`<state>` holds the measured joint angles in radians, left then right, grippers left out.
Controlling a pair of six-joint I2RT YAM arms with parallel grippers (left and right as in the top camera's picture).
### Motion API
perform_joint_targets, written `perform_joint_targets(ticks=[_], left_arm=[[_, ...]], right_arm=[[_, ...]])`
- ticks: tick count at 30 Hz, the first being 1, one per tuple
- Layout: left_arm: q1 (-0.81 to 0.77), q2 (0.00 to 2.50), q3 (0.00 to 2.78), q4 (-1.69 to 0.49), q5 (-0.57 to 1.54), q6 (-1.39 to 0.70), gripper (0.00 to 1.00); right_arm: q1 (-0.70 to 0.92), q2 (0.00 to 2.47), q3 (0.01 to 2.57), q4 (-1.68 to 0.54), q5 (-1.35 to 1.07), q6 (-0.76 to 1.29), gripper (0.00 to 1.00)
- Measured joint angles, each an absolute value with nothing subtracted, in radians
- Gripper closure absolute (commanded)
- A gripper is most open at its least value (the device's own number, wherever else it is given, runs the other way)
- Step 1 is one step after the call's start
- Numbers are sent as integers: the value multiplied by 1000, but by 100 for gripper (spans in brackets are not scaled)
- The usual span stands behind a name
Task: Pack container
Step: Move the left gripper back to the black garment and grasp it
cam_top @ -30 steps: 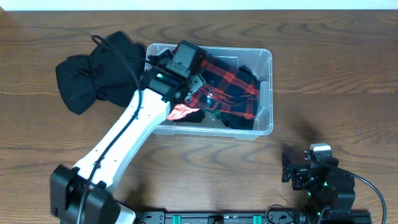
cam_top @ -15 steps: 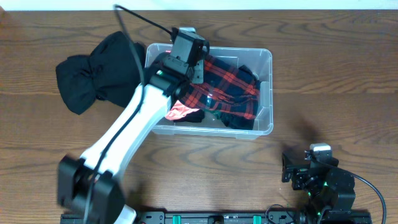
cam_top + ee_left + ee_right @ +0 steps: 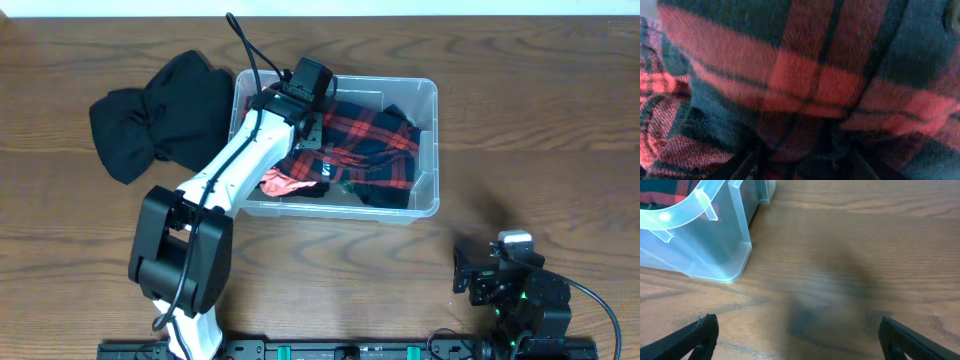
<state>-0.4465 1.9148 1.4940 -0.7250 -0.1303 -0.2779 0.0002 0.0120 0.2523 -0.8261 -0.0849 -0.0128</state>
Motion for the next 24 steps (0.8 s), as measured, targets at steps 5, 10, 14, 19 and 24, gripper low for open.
perform_joint_targets(ticks=[5,10,14,19,24], left_arm=[[-440,1751,1494,-760,-112,-276,9],[-313,1473,1523,-767,-136,-279,2],[-43,1373,1552,-823,-128,-280,0],[290,1462,1545,-850,19,-269,0],[516,1644,1538,-848,193,-245,0]], right_arm=[[0,12,252,-826,-85,-13,1],[0,12,252,-826,-85,-13,1],[0,12,252,-826,-85,-13,1],[0,12,252,-826,-85,-13,1],[0,12,252,-826,-85,-13,1]])
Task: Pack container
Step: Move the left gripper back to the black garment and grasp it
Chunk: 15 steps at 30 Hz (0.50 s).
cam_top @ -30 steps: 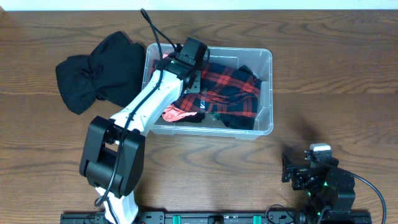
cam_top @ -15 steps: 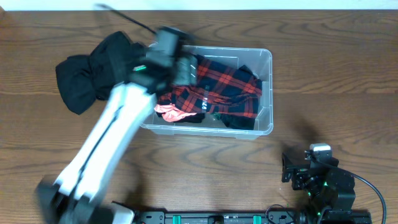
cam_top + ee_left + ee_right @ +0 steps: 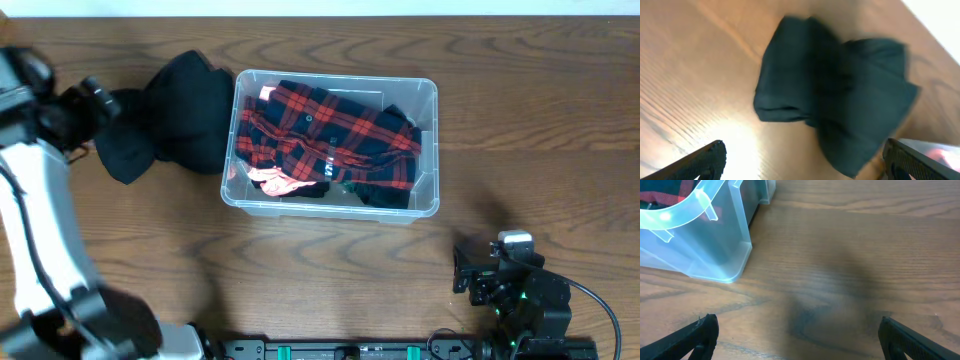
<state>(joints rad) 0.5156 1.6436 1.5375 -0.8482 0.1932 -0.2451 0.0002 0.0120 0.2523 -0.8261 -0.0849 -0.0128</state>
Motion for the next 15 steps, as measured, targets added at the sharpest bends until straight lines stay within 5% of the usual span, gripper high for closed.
perform_joint_targets(ticks=[15], left_arm=[[695,2132,1530,-647,541,-181,1]], right_arm=[[0,12,252,-826,-85,-13,1]])
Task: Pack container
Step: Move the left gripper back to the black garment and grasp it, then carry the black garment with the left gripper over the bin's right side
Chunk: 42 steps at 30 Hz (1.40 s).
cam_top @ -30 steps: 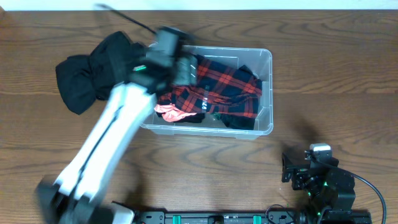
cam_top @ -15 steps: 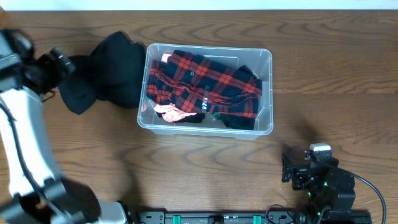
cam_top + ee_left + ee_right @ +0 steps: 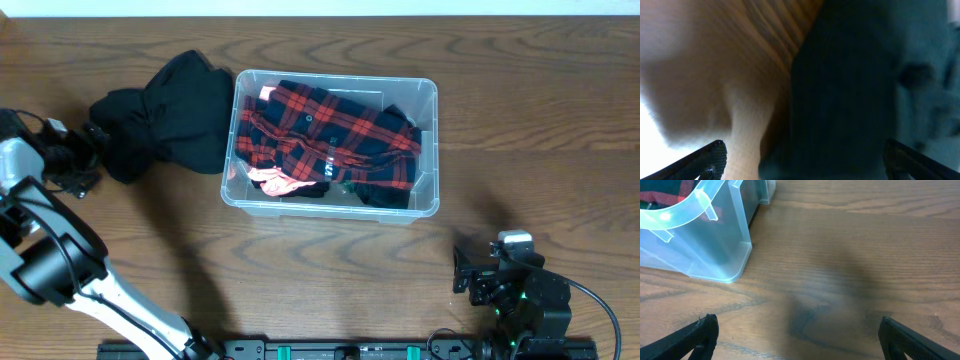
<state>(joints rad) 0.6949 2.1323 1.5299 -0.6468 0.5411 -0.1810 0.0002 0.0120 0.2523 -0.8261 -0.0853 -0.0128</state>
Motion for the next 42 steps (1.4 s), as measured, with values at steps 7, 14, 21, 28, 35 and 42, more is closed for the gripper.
perform_joint_targets(ticks=[7,14,21,28,35,42], left_arm=[[691,2173,1538,-575,616,-177,30],[683,2203,1536,-547,732,-163,90],[679,2152,1528,-668,762,-155,94],[666,1761,1512,-757,752,-151,94],[604,1276,1525,-778,744,-165,94],[341,1096,1579,-656,796,-291,94]], right_arm=[[0,12,252,-826,-85,-13,1],[0,12,252,-826,-85,-13,1],[0,12,252,-826,-85,-13,1],[0,12,252,-826,-85,-13,1],[0,12,252,-826,-85,-13,1],[0,12,252,-826,-85,-13,1]])
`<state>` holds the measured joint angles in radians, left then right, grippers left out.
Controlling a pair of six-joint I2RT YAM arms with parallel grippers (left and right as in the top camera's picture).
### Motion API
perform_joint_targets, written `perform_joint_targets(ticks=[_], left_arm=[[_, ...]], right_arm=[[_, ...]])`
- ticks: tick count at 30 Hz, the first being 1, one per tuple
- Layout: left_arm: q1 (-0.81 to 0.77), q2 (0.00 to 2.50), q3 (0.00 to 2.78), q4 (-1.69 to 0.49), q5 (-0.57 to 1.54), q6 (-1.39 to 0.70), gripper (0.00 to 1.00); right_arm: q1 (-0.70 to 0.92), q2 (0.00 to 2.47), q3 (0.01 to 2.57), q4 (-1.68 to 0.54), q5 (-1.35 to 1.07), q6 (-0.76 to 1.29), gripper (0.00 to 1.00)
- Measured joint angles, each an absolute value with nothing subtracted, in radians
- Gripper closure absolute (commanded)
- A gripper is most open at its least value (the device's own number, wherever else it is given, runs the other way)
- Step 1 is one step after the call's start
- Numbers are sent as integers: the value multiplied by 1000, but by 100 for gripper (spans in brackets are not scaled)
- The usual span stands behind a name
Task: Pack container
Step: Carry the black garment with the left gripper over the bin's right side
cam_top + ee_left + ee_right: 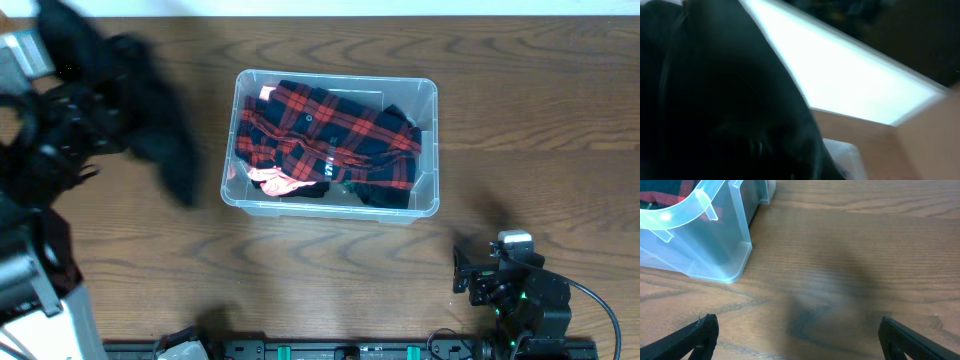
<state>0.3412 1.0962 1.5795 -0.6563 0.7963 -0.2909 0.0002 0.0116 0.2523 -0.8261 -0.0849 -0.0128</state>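
A clear plastic container (330,211) stands mid-table and holds a red-and-black plaid shirt (330,130) with a bit of pink cloth. A black garment (150,110) hangs blurred in the air to the left of the container, lifted off the table by my raised left arm. That same black garment (715,110) fills the left wrist view and hides the left fingers; a pale corner of the container (849,156) shows beyond it. My right gripper (799,332) rests open and empty over bare wood, to the right of the container (705,235).
The wooden table (520,120) extends around the container. The right arm's base (515,285) sits at the front right. A bright white band (850,85) crosses the left wrist view beyond the table's edge.
The black garment lay on the table with my left gripper open at its left edge. Now it is off the table, hanging from my raised left arm. The right arm has not moved.
My left gripper was down in the container on the plaid shirt. Then it was out at the far left, open above the black garment on the table. Then it sat low at the garment's left edge, and now the garment hangs in the air.
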Motion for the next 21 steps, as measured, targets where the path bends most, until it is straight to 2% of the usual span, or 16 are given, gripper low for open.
perform_joint_targets(ticks=[7,13,21], left_arm=[[-52,1150,1581,-483,720,-448,94],[-371,1308,1581,-460,455,-499,94],[-601,1596,1581,-384,129,-532,94]], right_arm=[[0,12,252,-826,-85,-13,1],[0,12,252,-826,-85,-13,1],[0,12,252,-826,-85,-13,1]])
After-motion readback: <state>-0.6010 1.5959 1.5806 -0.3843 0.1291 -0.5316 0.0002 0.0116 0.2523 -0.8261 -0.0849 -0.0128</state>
